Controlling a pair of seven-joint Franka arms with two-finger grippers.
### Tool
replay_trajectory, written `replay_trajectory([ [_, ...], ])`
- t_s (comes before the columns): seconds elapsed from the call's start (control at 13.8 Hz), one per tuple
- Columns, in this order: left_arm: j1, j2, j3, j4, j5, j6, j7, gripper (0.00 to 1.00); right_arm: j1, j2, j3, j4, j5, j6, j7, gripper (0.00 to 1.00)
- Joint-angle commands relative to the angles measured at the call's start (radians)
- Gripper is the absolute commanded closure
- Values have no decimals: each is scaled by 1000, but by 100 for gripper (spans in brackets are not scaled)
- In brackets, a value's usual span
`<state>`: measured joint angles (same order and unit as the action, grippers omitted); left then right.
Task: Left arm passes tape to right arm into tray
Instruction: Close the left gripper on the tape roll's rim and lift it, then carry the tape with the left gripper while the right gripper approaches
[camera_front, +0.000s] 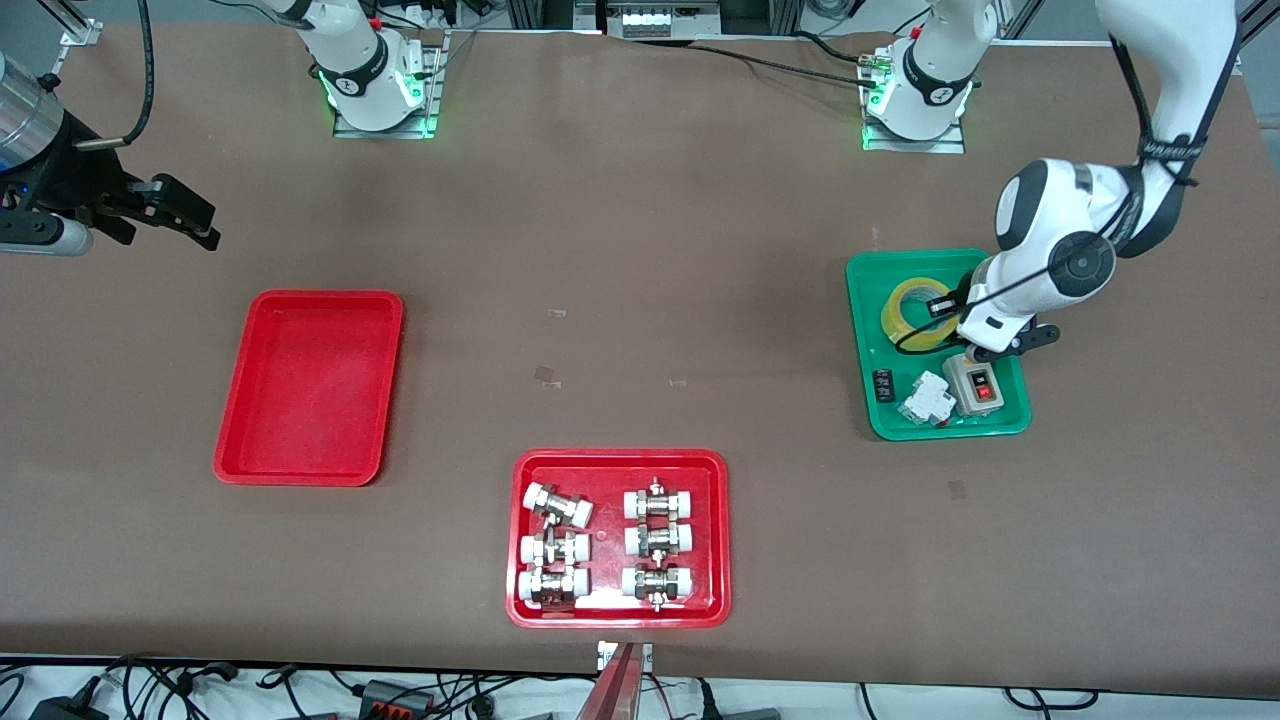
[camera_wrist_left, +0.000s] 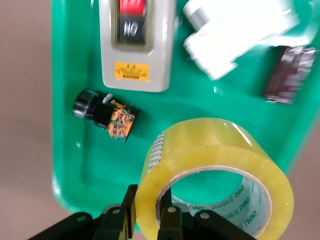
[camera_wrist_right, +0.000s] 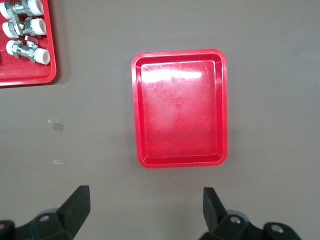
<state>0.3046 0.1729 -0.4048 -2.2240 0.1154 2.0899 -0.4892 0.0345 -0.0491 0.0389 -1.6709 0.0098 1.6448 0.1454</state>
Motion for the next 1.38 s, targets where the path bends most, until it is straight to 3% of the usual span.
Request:
replay_trajectory([
  [0.0,5,-58,-42,201,-5,-259,-43,99,-7,-12,7,-7,5,1,7,0],
  [0.29,-1,-64,-66,482,-29,-540,-31,100,-7,-11,7,-7,5,1,7,0],
  [0.44,1,-62,-68,637,-150,-596,-43,100,-7,-11,7,-7,5,1,7,0],
  [0.65,-19,6,-78,772,-210,-594,-42,100,-8,-9,7,-7,5,3,7,0],
  [0.8,-53,49,-97,805,-318,-547,-55,100,-8,-9,7,-7,5,3,7,0],
  [1.16,-166,161,-111,823,-330,-429,-239,100,-18,-6,3,-10,10,10,7,0],
  [1.31,-211,177,-111,819,-315,-265,-241,100,-30,6,1,-12,10,1,7,0],
])
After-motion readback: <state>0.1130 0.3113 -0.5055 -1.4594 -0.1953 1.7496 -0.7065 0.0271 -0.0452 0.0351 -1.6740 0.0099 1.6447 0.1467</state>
